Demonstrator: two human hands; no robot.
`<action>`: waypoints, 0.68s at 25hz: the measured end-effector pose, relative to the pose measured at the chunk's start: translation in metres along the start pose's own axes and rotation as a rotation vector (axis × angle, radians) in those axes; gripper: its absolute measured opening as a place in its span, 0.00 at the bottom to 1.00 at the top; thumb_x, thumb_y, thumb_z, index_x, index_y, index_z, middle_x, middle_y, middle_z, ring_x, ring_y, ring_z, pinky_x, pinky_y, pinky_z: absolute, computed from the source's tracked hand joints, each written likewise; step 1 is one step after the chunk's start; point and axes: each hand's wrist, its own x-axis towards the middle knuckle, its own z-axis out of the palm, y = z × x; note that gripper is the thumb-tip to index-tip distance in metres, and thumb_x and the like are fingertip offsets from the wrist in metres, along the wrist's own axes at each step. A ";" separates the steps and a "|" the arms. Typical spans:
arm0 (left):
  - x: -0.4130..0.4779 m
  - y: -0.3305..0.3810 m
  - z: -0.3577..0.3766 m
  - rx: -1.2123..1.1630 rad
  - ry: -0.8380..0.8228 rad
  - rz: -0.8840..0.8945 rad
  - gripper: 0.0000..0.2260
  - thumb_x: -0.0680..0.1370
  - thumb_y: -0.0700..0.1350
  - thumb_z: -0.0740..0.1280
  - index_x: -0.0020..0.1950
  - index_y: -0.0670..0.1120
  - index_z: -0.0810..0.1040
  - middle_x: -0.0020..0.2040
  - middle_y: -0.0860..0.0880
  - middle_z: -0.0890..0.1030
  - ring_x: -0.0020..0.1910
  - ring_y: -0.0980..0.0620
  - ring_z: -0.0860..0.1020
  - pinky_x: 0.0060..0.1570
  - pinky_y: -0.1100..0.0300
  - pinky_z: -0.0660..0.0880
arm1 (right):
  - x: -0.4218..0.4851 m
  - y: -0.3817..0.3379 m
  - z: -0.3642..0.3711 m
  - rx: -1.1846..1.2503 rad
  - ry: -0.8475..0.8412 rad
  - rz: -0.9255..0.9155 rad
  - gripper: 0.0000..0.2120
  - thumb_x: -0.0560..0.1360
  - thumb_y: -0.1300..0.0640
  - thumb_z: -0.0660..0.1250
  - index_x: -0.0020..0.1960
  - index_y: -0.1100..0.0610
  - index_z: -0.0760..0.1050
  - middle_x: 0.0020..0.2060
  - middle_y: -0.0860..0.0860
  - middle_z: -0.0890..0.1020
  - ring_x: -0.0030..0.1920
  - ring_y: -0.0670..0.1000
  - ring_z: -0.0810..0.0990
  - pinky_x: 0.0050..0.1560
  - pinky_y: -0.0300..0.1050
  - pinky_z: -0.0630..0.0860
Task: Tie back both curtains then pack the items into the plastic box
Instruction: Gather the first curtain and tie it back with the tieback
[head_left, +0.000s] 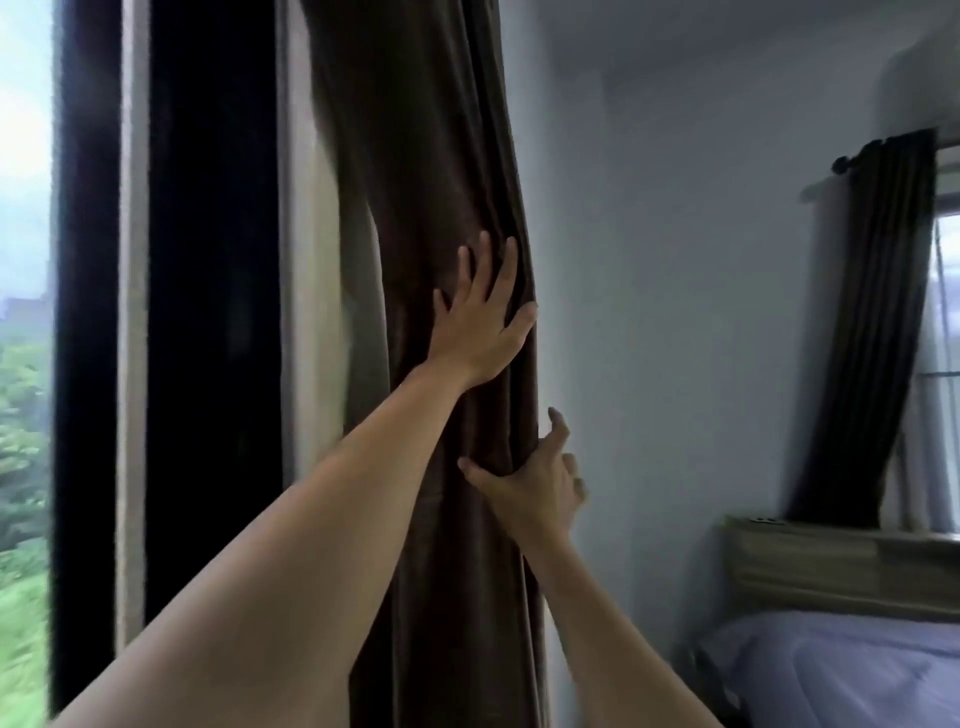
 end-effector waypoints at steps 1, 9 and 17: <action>0.007 -0.002 0.011 0.002 0.006 0.012 0.31 0.80 0.58 0.49 0.76 0.53 0.35 0.77 0.48 0.35 0.75 0.46 0.35 0.71 0.36 0.42 | 0.011 0.007 0.002 -0.049 0.016 -0.008 0.43 0.62 0.34 0.71 0.69 0.48 0.56 0.58 0.48 0.74 0.61 0.53 0.70 0.64 0.52 0.62; 0.056 -0.018 0.067 0.011 0.010 -0.026 0.31 0.80 0.58 0.51 0.76 0.54 0.36 0.77 0.49 0.35 0.76 0.47 0.35 0.70 0.35 0.44 | 0.086 0.047 0.030 0.225 -0.065 -0.078 0.18 0.69 0.49 0.71 0.51 0.53 0.66 0.45 0.48 0.78 0.41 0.48 0.78 0.40 0.47 0.80; 0.049 -0.006 0.079 0.144 0.065 -0.160 0.37 0.77 0.64 0.53 0.75 0.52 0.33 0.77 0.50 0.34 0.76 0.48 0.35 0.63 0.26 0.39 | 0.085 0.058 0.030 0.115 -0.101 -0.236 0.12 0.75 0.56 0.63 0.47 0.51 0.58 0.37 0.48 0.76 0.31 0.46 0.75 0.28 0.41 0.73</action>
